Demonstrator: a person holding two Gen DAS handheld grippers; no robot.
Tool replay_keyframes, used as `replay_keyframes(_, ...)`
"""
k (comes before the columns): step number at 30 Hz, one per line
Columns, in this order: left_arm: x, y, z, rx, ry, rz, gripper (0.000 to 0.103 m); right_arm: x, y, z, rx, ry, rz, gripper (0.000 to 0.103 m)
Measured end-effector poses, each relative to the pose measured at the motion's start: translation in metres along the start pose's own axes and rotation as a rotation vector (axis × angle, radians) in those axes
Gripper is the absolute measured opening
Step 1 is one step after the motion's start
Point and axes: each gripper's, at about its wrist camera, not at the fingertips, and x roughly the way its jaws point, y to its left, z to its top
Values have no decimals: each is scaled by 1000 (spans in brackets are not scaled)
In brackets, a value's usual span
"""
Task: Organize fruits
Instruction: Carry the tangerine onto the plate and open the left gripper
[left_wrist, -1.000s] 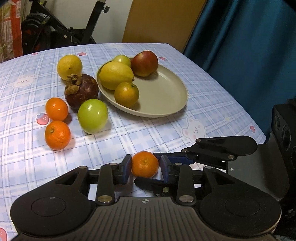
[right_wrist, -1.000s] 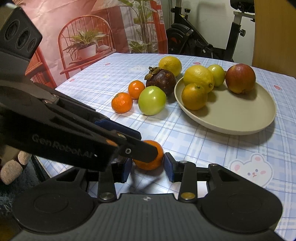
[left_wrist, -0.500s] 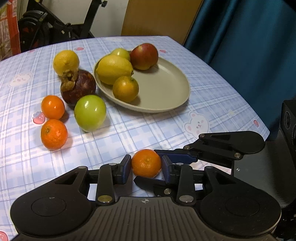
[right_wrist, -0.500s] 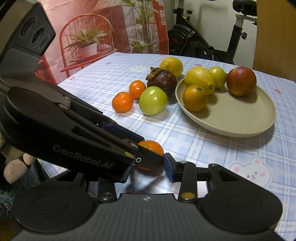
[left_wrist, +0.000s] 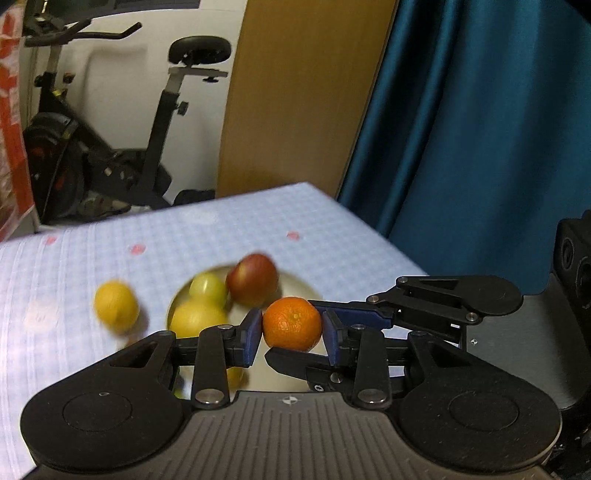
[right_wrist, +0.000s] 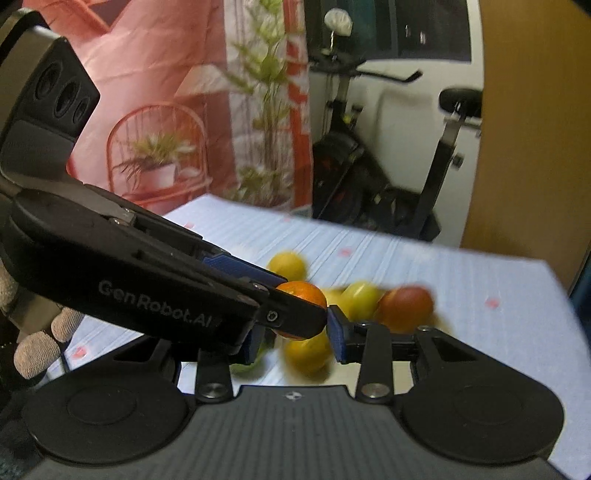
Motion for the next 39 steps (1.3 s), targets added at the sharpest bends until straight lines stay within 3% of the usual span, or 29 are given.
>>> replay_keyframes(6, 57, 0, 21, -11, 60, -29, 37, 24, -44, -4, 40, 29, -9, 39)
replay_keyframes(16, 135, 0, 5, -68, 176, -41, 38, 64, -102, -44, 152, 133, -60, 39)
replay_keyframes(24, 157, 3, 5, -97, 198, -24, 38, 85, -114, -48, 136, 160, -100, 39)
replay_keyframes(36, 159, 7, 4, -114, 203, 1, 39, 101, -108, -48, 130, 197, -161, 40)
replay_keyframes(38, 154, 9, 6, -125, 200, -5, 45, 101, -106, -45, 131, 201, -174, 43)
replay_keyframes(39, 150, 10, 7, -134, 198, -10, 54, 99, -105, -44, 130, 196, -177, 45)
